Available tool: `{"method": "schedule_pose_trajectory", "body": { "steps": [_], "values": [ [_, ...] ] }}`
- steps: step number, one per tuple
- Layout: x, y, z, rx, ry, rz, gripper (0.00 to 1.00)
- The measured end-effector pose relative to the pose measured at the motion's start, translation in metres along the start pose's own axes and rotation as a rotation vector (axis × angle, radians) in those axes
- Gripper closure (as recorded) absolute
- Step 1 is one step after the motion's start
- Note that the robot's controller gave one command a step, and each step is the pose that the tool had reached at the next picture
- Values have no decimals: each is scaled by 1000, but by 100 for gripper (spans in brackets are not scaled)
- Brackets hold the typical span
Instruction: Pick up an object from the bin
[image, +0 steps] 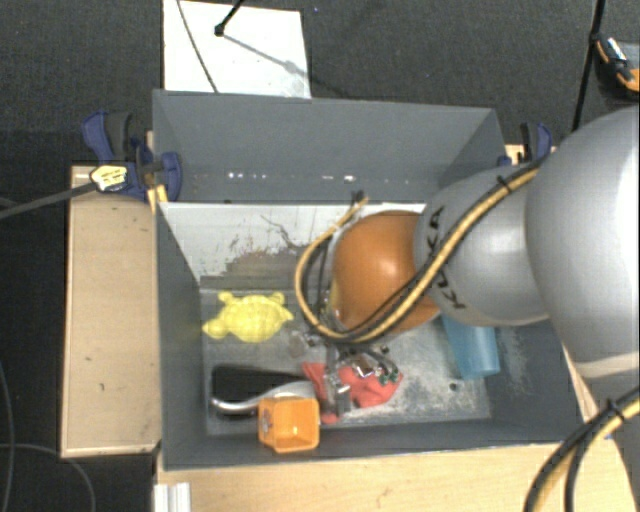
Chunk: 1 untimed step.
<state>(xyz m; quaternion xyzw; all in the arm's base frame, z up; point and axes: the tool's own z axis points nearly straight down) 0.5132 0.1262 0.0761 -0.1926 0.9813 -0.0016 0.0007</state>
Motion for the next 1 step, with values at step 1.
{"method": "schedule_pose_trajectory", "body": {
  "steps": [1],
  "values": [
    [-1,21,5,5,6,-2,0]
  ]
}}
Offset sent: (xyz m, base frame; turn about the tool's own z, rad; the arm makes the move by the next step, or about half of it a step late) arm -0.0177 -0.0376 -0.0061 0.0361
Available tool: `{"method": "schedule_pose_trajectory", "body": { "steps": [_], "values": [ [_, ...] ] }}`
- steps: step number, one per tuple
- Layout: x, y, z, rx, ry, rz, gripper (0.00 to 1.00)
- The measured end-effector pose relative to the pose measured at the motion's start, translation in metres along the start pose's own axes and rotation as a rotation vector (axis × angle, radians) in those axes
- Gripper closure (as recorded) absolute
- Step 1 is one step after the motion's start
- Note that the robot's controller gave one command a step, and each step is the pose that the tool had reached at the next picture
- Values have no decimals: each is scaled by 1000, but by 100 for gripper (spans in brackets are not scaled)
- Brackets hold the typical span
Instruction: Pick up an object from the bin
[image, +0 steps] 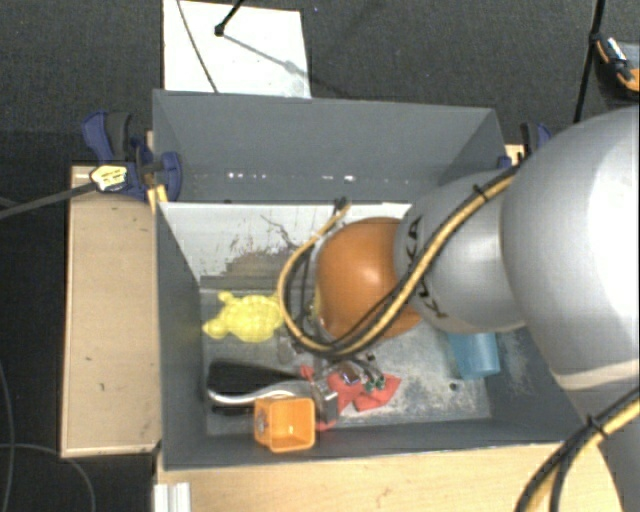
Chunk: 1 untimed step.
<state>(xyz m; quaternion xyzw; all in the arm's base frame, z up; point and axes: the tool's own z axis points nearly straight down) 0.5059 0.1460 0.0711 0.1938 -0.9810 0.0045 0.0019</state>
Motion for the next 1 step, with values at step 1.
{"method": "schedule_pose_trajectory", "body": {
  "steps": [1],
  "values": [
    [19,-28,1,-9,-6,25,0]
  ]
}}
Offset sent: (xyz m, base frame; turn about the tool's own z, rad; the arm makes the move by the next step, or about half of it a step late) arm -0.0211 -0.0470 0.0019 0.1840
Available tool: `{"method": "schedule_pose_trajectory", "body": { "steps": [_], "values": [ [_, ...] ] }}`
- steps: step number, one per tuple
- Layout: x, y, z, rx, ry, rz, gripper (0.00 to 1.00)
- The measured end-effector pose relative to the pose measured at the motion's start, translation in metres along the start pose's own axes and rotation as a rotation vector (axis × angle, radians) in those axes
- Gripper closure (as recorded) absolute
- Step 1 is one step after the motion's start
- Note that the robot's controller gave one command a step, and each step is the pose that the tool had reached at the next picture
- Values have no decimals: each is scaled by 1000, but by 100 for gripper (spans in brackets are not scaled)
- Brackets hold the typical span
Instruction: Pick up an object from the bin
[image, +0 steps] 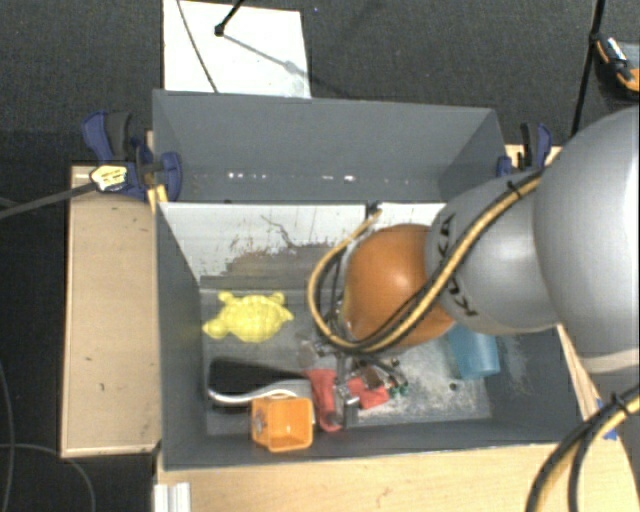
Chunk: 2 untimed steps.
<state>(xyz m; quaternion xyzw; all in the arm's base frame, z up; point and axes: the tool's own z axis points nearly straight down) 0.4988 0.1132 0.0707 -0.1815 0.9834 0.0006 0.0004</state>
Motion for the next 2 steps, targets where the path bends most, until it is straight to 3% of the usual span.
{"method": "schedule_pose_trajectory", "body": {
  "steps": [1,2],
  "values": [
    [18,-8,-3,0,2,161,100],
    [17,-8,-3,0,1,165,0]
  ]
}}
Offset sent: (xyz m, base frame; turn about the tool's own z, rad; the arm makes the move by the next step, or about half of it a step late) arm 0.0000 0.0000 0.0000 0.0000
